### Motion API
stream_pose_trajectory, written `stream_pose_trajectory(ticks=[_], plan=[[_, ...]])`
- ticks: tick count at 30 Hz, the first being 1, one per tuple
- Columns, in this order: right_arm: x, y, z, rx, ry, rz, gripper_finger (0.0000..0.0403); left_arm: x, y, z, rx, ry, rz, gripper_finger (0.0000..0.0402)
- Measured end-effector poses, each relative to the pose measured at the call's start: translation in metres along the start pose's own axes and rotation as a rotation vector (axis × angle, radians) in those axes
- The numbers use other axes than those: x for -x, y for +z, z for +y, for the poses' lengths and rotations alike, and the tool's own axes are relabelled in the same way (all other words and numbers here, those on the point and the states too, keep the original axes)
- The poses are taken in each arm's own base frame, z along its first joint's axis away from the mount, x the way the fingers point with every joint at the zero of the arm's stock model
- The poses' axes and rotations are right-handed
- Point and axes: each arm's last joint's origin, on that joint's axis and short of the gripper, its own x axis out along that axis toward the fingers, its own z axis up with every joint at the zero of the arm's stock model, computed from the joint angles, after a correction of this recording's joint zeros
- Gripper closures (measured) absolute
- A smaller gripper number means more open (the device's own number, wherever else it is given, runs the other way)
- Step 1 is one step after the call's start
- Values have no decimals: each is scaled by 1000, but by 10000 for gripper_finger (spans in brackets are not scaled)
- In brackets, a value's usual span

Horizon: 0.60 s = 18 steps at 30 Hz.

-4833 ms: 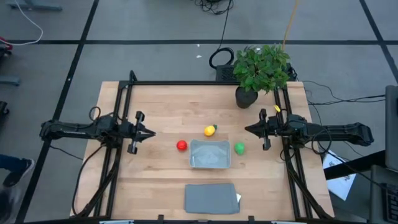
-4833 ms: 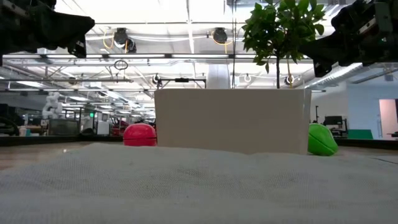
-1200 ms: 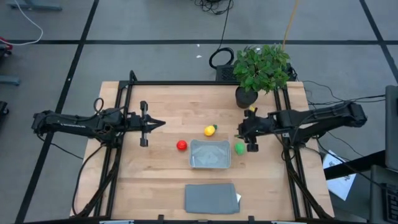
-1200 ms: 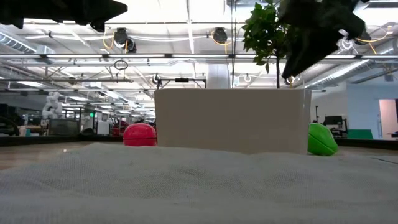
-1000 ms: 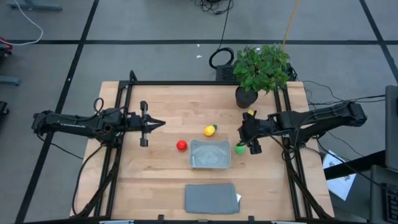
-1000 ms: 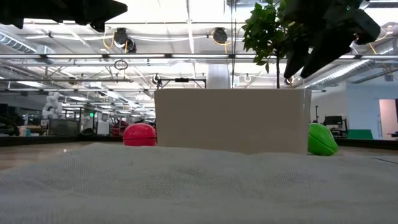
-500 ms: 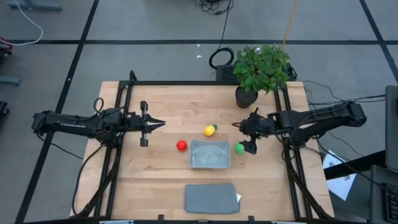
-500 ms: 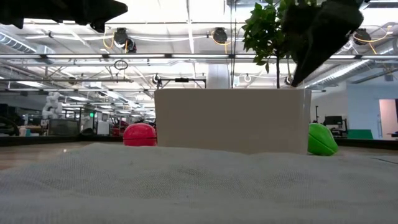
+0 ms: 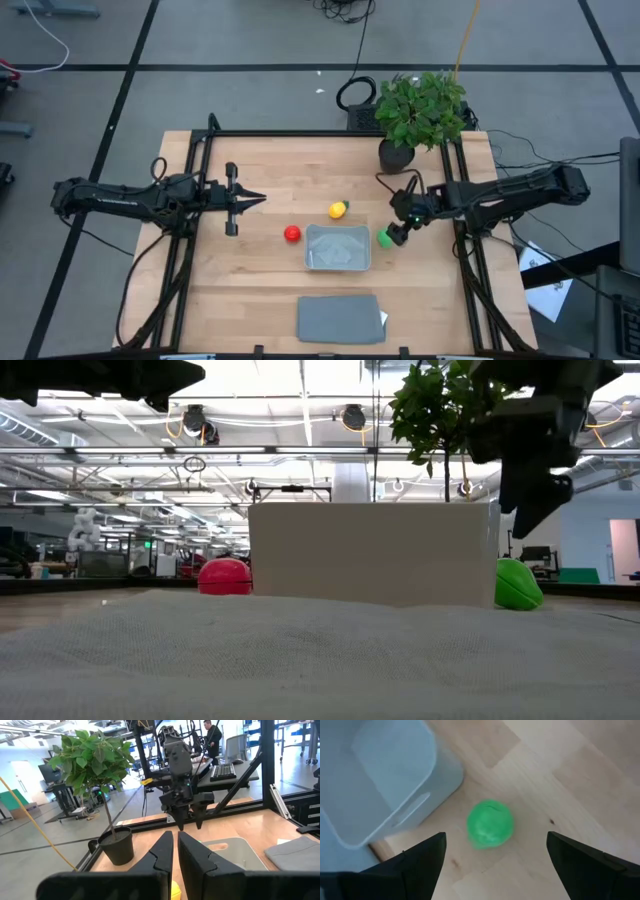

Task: Pick and placing Produce into tupperware
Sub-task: Put the pear into the gray bin

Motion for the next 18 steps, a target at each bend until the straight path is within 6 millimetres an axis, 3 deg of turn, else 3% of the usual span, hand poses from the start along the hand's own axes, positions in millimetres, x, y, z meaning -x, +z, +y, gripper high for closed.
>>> stream_pose_trajectory(ticks=[7, 18], plan=[[-9, -4, -6, -162, -10, 5, 64, 0, -2, 0, -4, -5, 21, 371], [-19, 0, 1, -273, 23, -9, 64, 0, -6, -1, -60, -16, 61, 371]])
